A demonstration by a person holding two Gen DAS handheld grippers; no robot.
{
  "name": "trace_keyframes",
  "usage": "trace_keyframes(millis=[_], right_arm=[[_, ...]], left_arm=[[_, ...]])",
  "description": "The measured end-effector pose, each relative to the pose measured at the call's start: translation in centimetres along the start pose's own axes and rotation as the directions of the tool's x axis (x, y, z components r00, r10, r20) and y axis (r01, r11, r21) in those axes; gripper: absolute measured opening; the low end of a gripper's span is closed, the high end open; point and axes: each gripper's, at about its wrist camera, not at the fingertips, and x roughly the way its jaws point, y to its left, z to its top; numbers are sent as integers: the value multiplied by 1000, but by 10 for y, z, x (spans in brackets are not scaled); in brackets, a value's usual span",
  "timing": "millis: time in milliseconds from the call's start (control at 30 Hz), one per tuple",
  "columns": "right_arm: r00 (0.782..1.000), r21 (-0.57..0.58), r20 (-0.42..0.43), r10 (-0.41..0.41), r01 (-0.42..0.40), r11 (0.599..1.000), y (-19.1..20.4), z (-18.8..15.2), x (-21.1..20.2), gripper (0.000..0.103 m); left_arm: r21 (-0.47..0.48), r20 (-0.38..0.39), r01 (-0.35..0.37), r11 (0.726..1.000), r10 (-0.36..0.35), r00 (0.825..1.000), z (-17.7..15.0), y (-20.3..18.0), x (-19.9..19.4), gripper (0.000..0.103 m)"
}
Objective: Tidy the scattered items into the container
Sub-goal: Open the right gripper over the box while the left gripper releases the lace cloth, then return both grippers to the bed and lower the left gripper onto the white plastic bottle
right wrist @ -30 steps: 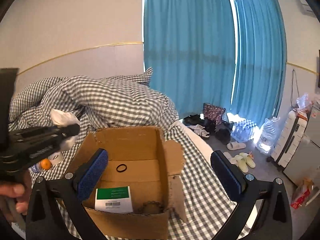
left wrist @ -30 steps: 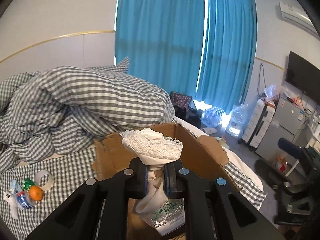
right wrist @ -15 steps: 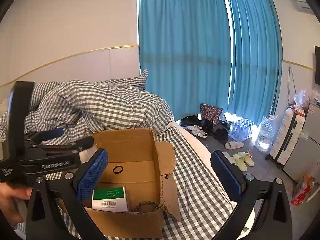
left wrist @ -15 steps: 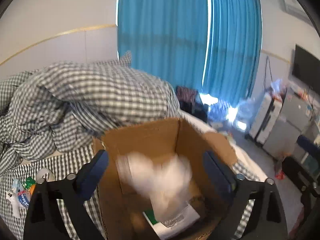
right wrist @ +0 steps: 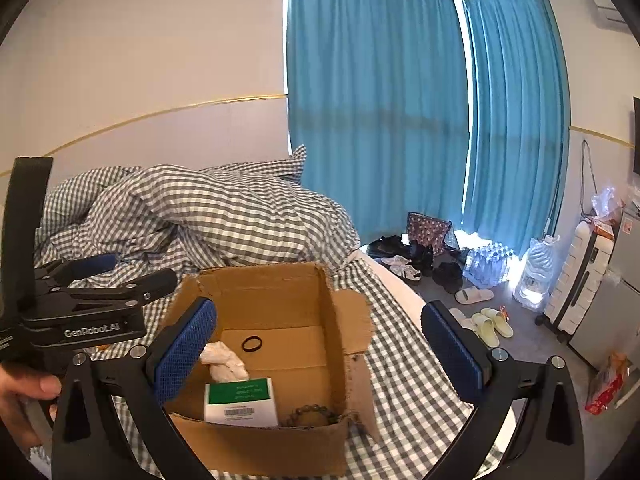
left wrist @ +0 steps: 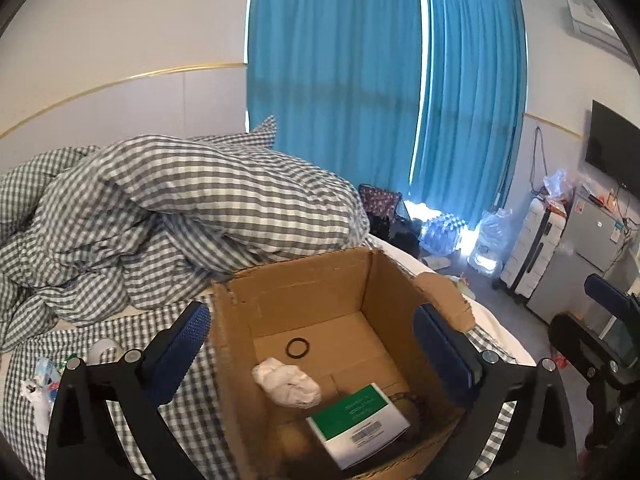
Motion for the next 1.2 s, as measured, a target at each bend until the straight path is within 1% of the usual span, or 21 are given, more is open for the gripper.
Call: trace_keyframes(millis=[100,233,367,467,500,567,633,767,867,1033,1100,1200], right_arm=[[1000,-7,8,17,-17,1000,16,3,-1,103],[998,-12,9,55,-55,998,49,8,1,103],[993,-6,7,114,-114,993,90,12,5,103],[982,4,7,191,-191,982,120,14,7,103],[977,11,7,214,-214,977,130,14,8,103],[971,7,14,237,-237,972,148,14,8,103],[967,-21,13,255,-255,967,172,13,9,103],[951,-53,-17,308,-308,950,217,10,14,103],[937,-68,-55,346,-349,935,251,7,18,103],[930,-126,-85,358,-366,922,305,-1,25,103],[928,-135,-93,361,-371,919,323,-4,28,103],[928,-128,-122,352,-366,922,345,-11,34,103]], left_arm=[[-10,2,-34,999,34,999,-1,21,-13,103],[-52,6,-82,995,82,997,-5,58,-37,103],[-101,11,-137,985,139,990,-11,102,-65,103],[-138,21,-185,973,189,982,-18,137,-85,103],[-150,21,-212,966,217,976,-20,150,-92,103],[-168,21,-253,953,260,966,-25,170,-105,103],[-189,15,-288,939,296,955,-31,192,-117,103],[-234,3,-353,906,364,931,-44,233,-142,103],[-258,-9,-405,877,417,909,-55,263,-160,103],[-285,-30,-482,828,495,868,-73,306,-186,103],[-301,-42,-505,809,518,854,-81,322,-196,103],[-321,-57,-528,786,541,839,-91,341,-206,103]])
